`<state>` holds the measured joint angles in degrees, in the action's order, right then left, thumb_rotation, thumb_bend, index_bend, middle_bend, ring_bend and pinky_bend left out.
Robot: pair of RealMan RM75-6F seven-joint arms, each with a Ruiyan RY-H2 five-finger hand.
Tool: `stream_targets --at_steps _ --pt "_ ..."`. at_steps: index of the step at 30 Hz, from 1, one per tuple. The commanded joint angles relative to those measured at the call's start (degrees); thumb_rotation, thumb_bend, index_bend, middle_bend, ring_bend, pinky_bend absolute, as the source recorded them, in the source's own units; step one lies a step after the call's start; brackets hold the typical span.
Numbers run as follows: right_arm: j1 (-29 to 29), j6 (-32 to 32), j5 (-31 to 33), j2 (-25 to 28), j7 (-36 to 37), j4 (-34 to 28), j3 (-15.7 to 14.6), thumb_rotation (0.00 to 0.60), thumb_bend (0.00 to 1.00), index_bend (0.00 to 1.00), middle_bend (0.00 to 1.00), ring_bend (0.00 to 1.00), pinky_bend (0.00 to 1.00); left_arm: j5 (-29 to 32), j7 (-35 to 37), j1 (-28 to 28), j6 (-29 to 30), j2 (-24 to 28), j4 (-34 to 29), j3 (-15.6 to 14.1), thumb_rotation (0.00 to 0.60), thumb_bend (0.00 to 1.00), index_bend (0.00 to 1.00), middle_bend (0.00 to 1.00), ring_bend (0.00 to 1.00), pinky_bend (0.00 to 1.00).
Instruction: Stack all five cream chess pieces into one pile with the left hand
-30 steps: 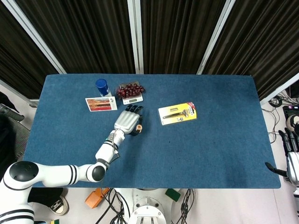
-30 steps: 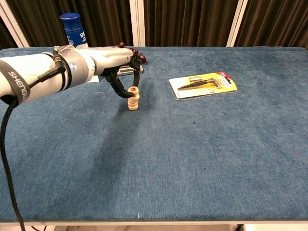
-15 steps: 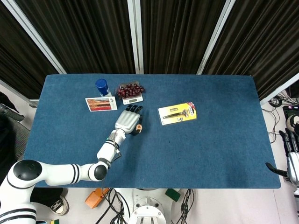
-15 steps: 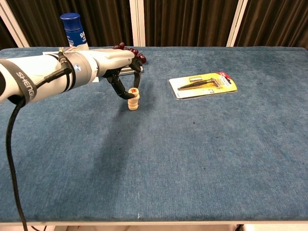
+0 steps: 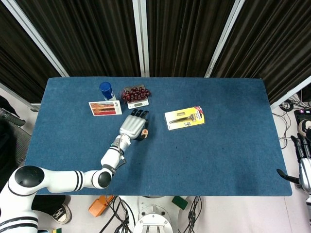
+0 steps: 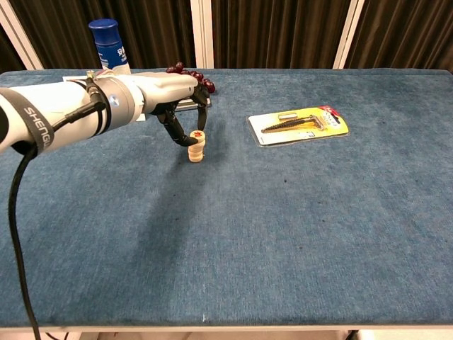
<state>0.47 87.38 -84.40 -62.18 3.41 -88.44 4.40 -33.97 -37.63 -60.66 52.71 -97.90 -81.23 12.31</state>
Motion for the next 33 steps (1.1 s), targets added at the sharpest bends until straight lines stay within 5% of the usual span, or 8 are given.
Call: stream_targets --at_steps 1,10,16,24,33 --pt "0.03 -0.03 -0.02 0.02 -0.01 -0.01 -0.01 0.6 0.15 0.0 0.02 0.0 0.04 -0.01 0.04 -0.04 0.03 0.04 -0.05 -0.08 0.6 0.33 0.43 0.04 0.0 0.0" --pt "-0.04 0.1 0.08 0.08 0.16 0.05 0.08 0.6 0.15 0.0 0.02 0.0 0.04 -2.51 1.83 1.02 1.58 1.21 -2.06 -0.37 0.6 0.33 0.4 0.03 0.0 0.0" --pt "-0.31 0.11 0.57 0.64 0.9 0.38 0.17 0.6 0.15 0.0 0.02 0.0 0.04 -10.23 8.26 7.03 7.79 6.8 -8.87 -1.57 0.6 0.32 0.3 0.03 0.0 0.0" --pt "-0.34 -0.1 0.51 0.75 1.88 0.91 0.1 0.6 0.15 0.0 0.02 0.0 0.04 -27.66 16.46 21.95 23.22 18.22 -19.92 -11.67 0.6 0.3 0.29 0.07 0.0 0.0" --pt "0.92 -1.88 -2.03 1.47 2.19 -0.23 -1.04 0.6 0.15 0.0 0.02 0.0 0.05 -39.41 23.64 36.38 38.7 21.76 -14.51 -17.89 0.6 0.29 0.29 0.09 0.0 0.0"
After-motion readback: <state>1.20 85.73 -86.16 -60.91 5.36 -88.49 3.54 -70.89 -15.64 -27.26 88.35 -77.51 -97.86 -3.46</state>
